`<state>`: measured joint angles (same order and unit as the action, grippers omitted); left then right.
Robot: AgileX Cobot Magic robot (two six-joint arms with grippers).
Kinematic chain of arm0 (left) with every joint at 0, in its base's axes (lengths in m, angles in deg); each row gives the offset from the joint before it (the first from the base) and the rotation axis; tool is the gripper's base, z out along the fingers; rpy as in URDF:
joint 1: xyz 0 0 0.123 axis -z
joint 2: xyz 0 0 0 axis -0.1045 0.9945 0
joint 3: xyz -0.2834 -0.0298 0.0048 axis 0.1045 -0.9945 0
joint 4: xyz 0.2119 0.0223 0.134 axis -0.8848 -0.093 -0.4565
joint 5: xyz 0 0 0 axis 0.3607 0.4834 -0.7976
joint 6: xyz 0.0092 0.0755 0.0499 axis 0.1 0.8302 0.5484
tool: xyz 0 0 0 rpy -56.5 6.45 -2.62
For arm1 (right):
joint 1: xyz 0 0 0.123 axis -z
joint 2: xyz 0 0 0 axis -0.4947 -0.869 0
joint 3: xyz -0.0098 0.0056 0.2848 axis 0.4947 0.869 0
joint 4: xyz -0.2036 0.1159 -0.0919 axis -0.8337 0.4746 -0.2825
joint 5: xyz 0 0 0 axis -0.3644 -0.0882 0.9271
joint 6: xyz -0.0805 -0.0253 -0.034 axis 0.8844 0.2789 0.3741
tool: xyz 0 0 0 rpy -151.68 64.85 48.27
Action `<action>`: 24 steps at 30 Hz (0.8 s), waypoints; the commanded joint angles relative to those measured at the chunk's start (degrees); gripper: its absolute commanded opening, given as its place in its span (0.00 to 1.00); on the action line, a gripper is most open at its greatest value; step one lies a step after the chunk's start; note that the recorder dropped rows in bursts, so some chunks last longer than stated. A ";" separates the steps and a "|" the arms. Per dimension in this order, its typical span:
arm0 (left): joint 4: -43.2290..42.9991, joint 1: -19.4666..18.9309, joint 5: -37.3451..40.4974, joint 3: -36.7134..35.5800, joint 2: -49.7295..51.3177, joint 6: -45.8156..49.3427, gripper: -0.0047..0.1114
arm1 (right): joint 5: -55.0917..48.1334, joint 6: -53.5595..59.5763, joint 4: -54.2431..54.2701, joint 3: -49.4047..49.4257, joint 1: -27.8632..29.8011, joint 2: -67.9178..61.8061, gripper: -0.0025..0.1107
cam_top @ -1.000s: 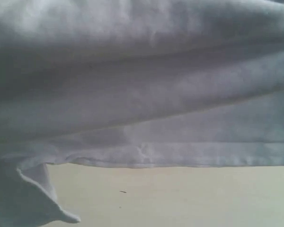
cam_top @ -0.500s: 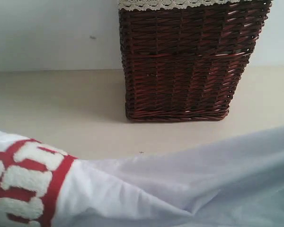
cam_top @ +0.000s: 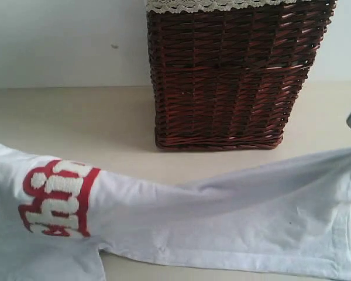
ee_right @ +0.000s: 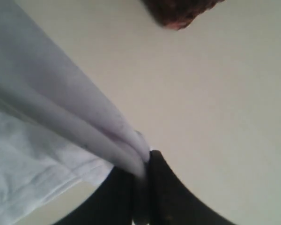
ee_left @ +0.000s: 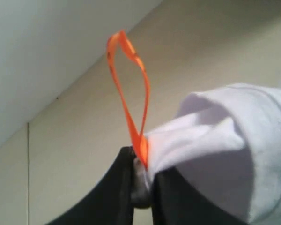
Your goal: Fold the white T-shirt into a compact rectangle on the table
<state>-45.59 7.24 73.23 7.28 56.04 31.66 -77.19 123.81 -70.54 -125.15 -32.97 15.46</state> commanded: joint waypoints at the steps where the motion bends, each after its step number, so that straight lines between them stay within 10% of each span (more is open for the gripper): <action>1: 0.57 -0.14 -15.08 -0.27 9.86 0.19 0.07 | 18.50 0.88 0.00 0.02 -0.05 -6.15 0.02; 6: 0.57 -0.14 -23.82 -0.27 17.30 -0.06 0.41 | 25.21 -3.35 1.31 0.02 -0.05 -10.25 0.05; 9: 0.57 -0.14 -28.29 -0.27 19.00 -0.30 0.73 | 27.20 -3.35 1.31 0.02 -0.05 -10.62 0.17; 11: 0.67 -0.14 -29.92 -0.27 19.33 -0.30 0.76 | 28.64 -3.35 1.31 0.02 -0.05 -10.62 0.31; 17: 0.80 0.67 -28.66 -0.27 17.24 -9.14 0.56 | 31.12 -5.40 3.98 0.02 -0.05 -10.11 0.57; 24: 0.57 7.20 -6.99 3.06 12.90 -11.53 0.05 | 27.73 -12.56 10.28 0.02 -0.05 -5.27 0.23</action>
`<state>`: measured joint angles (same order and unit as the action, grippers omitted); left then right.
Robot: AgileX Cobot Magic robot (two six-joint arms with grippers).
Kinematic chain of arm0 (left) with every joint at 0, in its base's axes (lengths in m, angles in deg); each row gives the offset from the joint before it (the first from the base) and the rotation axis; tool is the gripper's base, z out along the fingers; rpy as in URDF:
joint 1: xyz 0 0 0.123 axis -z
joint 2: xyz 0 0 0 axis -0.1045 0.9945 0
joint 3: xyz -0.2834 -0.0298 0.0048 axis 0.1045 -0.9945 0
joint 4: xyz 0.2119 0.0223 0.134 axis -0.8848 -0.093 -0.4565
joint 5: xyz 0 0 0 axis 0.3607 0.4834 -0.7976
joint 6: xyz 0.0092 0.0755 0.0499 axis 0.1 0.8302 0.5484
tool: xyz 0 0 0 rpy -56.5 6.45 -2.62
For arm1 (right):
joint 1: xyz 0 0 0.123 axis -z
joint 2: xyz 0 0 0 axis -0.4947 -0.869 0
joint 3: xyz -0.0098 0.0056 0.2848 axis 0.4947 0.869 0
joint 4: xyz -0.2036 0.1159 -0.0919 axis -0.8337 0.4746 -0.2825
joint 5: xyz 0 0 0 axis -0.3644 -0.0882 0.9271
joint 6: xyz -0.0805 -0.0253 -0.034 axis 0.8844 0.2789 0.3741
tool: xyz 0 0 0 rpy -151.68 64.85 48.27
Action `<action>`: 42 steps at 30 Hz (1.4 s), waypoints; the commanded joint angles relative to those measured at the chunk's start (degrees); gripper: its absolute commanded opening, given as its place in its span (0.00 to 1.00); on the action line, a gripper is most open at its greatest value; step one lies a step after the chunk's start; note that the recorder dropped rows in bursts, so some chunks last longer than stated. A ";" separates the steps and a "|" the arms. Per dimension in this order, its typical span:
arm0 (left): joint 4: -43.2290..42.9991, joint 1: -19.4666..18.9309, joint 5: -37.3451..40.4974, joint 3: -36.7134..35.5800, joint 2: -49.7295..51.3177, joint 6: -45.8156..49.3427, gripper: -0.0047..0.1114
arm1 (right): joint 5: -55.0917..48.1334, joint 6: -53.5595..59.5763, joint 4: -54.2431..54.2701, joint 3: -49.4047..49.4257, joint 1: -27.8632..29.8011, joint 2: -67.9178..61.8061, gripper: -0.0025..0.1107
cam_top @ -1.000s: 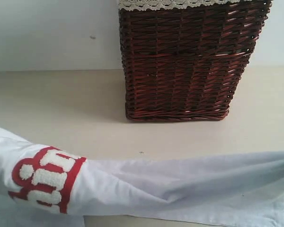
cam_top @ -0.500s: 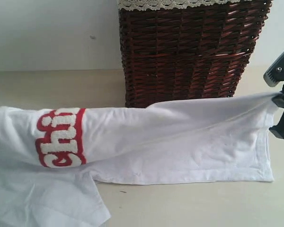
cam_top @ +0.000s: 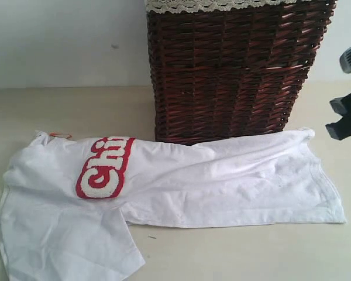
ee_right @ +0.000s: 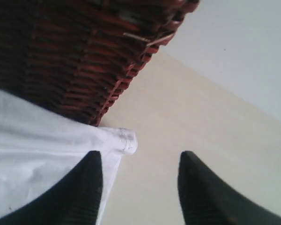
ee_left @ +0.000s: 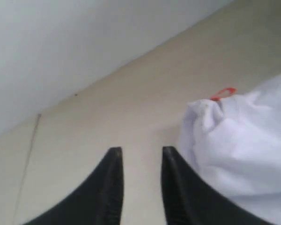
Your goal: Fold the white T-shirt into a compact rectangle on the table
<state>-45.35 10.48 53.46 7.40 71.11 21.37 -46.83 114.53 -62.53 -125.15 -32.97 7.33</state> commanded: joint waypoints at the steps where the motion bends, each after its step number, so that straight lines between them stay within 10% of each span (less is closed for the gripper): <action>1: 0.53 5.19 18.99 4.21 -2.33 -1.36 0.04 | -4.46 -3.27 2.27 0.02 -0.05 3.77 0.12; 10: 7.50 10.78 50.86 8.62 5.14 -1.65 0.04 | -12.78 -3.27 7.79 0.02 -0.05 7.32 0.02; 27: 8.37 20.65 38.39 8.62 30.35 -4.27 0.04 | -8.90 -2.72 11.64 0.02 -0.05 7.17 0.02; 42: 0.49 20.65 65.04 8.62 33.67 -4.35 0.04 | -10.69 -2.72 14.48 0.02 -0.05 7.17 0.02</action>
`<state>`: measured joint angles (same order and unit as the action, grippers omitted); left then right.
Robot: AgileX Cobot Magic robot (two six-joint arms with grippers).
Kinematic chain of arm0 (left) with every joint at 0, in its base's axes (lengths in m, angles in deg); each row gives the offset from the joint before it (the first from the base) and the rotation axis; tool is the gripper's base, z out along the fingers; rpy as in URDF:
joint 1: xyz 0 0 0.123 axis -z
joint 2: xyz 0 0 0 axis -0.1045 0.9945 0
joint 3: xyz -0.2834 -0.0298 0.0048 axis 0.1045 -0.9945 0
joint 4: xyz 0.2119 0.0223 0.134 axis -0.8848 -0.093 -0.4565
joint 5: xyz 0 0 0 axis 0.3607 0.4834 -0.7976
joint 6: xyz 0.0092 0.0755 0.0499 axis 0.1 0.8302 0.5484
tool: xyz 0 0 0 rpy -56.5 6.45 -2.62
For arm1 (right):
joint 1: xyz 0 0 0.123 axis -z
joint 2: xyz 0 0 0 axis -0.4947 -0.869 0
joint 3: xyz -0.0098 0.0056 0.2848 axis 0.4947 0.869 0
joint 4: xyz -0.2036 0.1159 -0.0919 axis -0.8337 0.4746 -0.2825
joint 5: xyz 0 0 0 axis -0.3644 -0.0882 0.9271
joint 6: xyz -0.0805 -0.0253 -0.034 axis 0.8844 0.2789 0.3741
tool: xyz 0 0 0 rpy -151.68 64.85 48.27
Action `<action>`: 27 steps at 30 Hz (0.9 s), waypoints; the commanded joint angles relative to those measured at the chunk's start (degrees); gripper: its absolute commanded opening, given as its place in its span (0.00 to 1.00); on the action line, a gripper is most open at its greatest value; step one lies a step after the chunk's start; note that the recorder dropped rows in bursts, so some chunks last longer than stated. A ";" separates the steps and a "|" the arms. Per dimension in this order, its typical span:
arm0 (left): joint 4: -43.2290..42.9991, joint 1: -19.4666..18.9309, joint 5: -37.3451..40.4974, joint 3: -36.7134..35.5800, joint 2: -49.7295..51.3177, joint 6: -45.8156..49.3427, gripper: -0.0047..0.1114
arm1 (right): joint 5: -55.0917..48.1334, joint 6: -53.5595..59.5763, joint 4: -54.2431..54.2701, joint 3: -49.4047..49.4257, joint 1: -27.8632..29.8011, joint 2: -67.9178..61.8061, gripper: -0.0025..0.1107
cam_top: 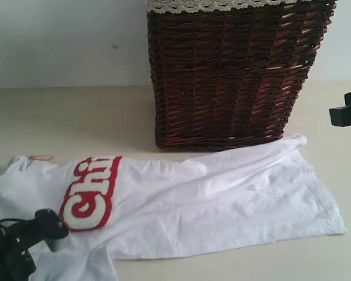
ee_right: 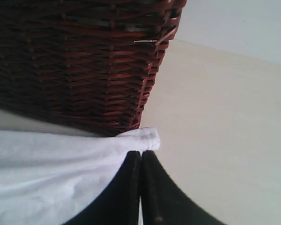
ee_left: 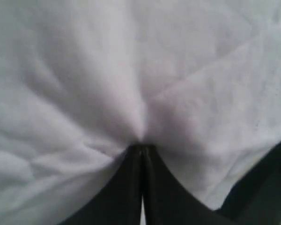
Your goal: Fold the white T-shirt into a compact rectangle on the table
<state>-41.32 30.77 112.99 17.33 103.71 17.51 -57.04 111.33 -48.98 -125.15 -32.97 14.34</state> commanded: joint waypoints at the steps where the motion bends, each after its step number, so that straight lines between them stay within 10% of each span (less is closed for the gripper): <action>1: -3.51 0.36 5.66 -1.30 1.07 -0.30 0.04 | -1.02 0.47 0.93 0.02 -0.05 0.17 0.02; 12: 1.66 0.36 0.09 8.16 -15.57 4.42 0.04 | -19.49 2.97 0.93 -3.91 -0.05 -12.74 0.02; 27: 2.29 -4.49 -10.70 11.60 -13.01 -2.92 0.04 | -19.39 -1.36 0.93 -7.29 -0.05 -35.41 0.02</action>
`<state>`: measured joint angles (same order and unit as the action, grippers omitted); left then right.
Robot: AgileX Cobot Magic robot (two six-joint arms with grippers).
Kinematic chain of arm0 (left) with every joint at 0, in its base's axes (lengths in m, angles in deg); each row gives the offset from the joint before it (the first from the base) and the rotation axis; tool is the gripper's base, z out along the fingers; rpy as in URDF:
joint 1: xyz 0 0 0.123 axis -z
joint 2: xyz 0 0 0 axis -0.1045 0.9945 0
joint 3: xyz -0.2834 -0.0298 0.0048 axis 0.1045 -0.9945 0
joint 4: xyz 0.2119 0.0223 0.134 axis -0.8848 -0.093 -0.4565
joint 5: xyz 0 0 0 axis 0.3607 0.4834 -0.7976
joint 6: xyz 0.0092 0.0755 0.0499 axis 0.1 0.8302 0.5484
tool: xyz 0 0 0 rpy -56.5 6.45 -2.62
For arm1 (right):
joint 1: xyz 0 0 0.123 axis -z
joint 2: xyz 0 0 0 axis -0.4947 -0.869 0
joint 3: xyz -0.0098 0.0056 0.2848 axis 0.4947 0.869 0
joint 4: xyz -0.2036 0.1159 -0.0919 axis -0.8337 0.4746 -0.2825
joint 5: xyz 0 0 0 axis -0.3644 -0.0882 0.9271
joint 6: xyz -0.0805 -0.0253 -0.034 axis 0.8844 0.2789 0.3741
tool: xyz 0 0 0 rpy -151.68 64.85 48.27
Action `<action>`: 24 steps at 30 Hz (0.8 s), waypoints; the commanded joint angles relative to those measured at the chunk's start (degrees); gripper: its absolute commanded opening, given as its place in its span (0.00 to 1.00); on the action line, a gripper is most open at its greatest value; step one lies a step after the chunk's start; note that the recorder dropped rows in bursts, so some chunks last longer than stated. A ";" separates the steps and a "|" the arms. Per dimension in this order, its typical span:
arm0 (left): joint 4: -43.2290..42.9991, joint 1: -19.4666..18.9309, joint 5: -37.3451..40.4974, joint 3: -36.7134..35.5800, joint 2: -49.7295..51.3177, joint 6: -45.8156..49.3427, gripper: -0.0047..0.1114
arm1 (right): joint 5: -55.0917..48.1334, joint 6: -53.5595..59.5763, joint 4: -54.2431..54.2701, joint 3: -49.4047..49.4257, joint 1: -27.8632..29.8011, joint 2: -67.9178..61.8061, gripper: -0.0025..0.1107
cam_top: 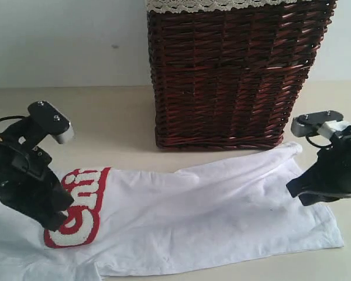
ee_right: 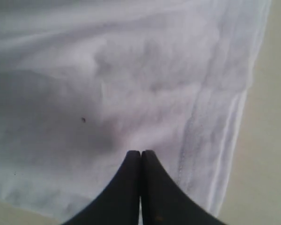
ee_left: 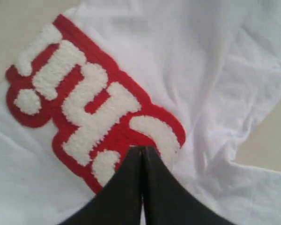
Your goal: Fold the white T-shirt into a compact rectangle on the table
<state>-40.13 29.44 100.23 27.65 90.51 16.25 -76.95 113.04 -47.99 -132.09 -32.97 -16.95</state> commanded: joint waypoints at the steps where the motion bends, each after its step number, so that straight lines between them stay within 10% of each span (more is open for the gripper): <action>1: 1.09 -3.89 2.20 1.27 0.19 -1.97 0.04 | 0.52 -4.19 -0.64 -0.35 -0.05 -5.11 0.02; 7: 1.09 -7.78 1.26 1.36 0.19 -4.76 0.04 | -9.48 -29.45 -21.25 0.23 -0.05 -7.75 0.02; 24: 0.78 -8.15 5.51 1.36 -0.03 -7.35 0.04 | -17.77 -28.02 -24.56 3.36 -0.05 9.20 0.02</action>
<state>-39.44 21.57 105.08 28.80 90.64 9.29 -96.06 81.77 -74.77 -127.57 -33.19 -10.96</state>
